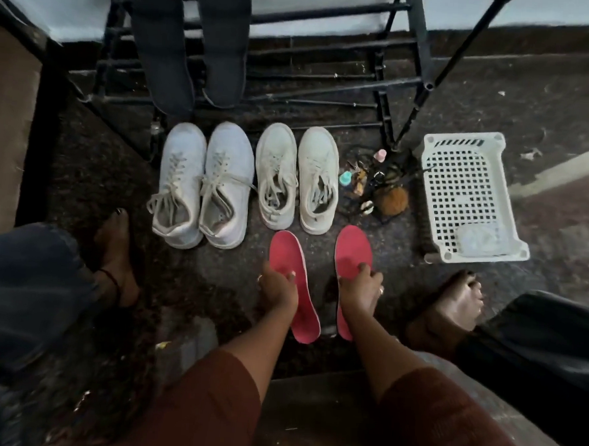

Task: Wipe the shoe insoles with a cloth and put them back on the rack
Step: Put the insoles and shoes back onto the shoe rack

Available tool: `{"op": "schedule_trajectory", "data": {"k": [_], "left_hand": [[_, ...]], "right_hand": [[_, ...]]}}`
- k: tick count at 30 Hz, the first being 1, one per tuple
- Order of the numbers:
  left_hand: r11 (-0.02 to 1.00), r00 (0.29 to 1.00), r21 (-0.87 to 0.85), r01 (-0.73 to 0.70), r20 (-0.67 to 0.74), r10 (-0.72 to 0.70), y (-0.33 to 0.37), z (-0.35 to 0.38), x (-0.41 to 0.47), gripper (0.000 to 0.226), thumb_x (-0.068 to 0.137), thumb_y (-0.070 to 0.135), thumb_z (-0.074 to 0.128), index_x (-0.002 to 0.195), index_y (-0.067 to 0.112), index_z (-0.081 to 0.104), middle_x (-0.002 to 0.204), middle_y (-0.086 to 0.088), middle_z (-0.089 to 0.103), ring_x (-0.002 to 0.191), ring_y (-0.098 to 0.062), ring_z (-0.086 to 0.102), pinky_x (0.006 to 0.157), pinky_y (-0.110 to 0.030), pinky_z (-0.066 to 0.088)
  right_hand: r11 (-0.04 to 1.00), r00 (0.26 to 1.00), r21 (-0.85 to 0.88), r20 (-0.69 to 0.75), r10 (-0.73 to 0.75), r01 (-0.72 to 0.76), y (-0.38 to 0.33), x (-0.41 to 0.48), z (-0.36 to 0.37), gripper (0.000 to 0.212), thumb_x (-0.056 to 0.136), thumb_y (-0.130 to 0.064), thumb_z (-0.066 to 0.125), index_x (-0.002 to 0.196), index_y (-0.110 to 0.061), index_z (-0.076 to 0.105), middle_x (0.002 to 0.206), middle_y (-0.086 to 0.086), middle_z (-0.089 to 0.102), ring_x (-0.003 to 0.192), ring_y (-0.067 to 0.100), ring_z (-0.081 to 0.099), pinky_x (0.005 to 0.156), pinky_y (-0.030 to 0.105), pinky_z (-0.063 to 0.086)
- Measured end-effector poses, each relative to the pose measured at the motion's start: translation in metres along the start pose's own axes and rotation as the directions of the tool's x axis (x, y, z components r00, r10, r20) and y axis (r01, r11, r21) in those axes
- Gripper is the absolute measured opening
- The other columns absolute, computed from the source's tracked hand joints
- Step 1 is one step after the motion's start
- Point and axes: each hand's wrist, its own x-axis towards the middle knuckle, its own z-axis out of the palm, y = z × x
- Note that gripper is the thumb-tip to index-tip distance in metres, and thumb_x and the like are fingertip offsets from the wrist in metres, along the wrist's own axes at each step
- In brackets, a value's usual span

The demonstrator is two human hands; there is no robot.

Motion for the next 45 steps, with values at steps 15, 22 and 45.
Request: {"op": "schedule_trajectory", "data": {"k": [15,22,45], "left_hand": [[0.961,0.971,0.204,0.188,0.107,-0.212,-0.023,0.027,-0.001,0.041,0.091,0.021,0.061,0.124,-0.002,0.053,0.129,-0.022,0.055,0.121,-0.035,0.051,0.095,-0.036,0.041],[0.978,0.972,0.153,0.144,0.164,-0.169,-0.02,0.02,-0.022,0.034,0.095,0.014,0.05,0.127,0.004,0.047,0.129,-0.021,0.052,0.12,-0.035,0.049,0.098,-0.033,0.039],[0.748,0.76,-0.134,-0.65,-0.132,0.636,0.161,-0.085,-0.007,0.052,0.094,0.004,0.042,0.145,0.014,0.035,0.134,-0.017,0.053,0.121,-0.031,0.05,0.101,-0.037,0.04]], "right_hand": [[0.956,0.957,0.106,0.134,0.259,-0.274,0.024,0.009,0.028,0.083,0.071,-0.013,0.076,0.135,-0.008,0.024,0.132,0.021,0.038,0.121,0.041,0.042,0.101,0.047,0.036],[0.953,0.962,0.23,0.232,0.146,-0.2,0.033,-0.001,0.001,0.03,0.084,-0.013,0.061,0.112,-0.005,0.053,0.117,0.02,0.058,0.114,0.035,0.052,0.094,0.036,0.04],[0.728,0.933,0.608,-0.061,-0.354,0.316,-0.128,-0.005,-0.143,0.033,0.089,-0.008,0.055,0.121,-0.01,0.046,0.108,0.004,0.057,0.095,0.018,0.052,0.08,0.028,0.037]]}}
